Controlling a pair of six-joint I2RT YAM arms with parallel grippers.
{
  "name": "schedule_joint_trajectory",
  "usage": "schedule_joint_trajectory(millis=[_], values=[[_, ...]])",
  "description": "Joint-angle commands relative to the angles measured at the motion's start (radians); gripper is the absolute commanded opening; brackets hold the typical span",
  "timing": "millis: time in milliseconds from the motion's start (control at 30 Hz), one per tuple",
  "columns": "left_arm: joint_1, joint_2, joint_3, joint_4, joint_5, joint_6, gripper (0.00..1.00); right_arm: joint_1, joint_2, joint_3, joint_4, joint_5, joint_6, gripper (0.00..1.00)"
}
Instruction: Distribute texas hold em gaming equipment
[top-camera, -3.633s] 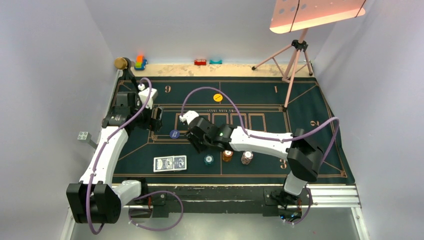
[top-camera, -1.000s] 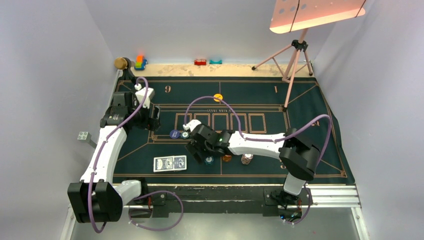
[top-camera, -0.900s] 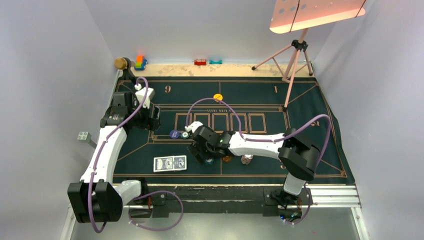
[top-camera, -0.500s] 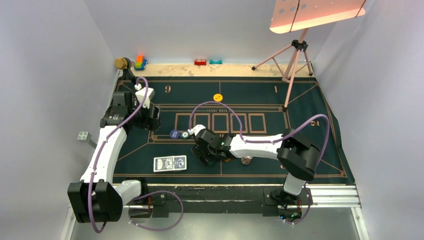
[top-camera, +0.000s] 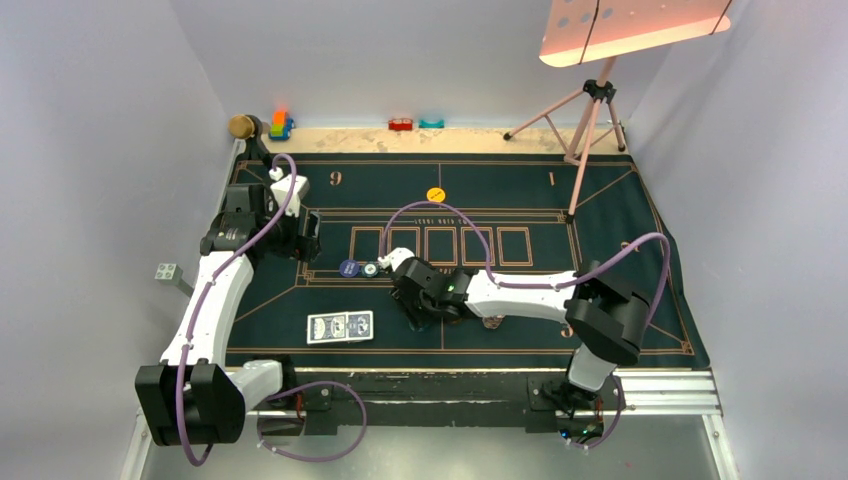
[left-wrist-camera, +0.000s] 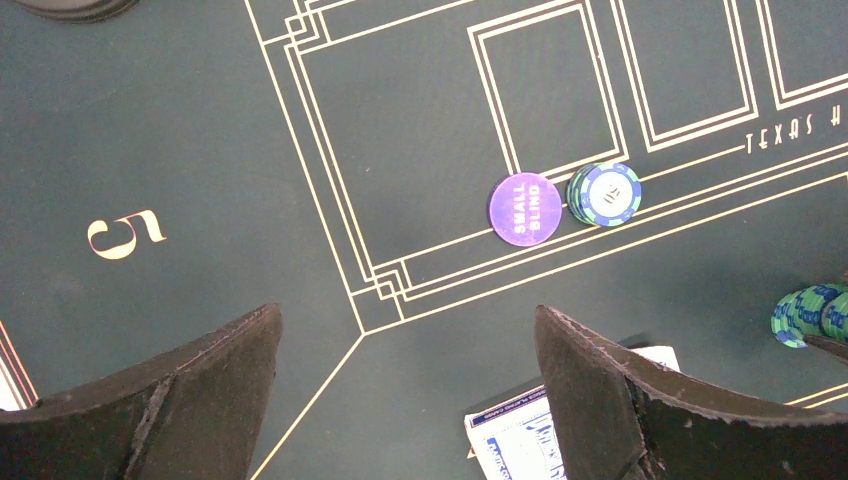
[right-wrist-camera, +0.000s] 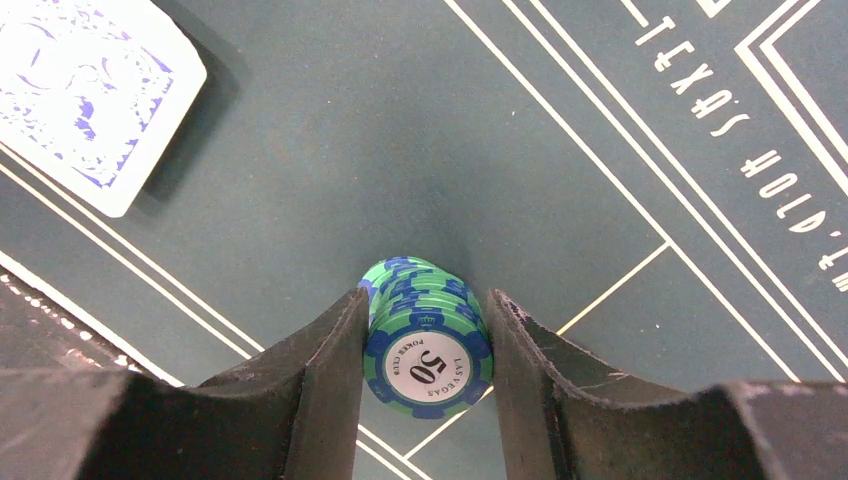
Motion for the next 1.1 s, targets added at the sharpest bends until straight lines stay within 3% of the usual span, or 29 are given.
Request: schedule_joint_trajectory(millis=[0,233,367,533,767,1067], values=[[0.006,0.003,0.0,0.034,0.004,-0.002,1.0,0.004,-0.056,0.015,0.003,0.009,0.001,0.46],[0.007,0.002,0.001,0.033,0.006,-0.002,1.0,0.003,-0.064,0.037,-0.015,-0.016,-0.003,0.29],[0.007,-0.001,0.001,0.032,0.009,-0.002,1.0,-0.014,-0.068,0.081,-0.042,0.057,-0.029,0.24],[0.006,-0.002,0.0,0.032,0.012,-0.002,1.0,-0.184,-0.024,0.215,-0.089,0.093,-0.058,0.17],[0.007,-0.003,0.002,0.028,0.016,-0.002,1.0,-0.396,0.171,0.457,-0.132,0.114,-0.066,0.13],[0.007,0.001,0.005,0.026,0.027,0.002,1.0,-0.587,0.408,0.706,-0.157,0.1,-0.044,0.12]])
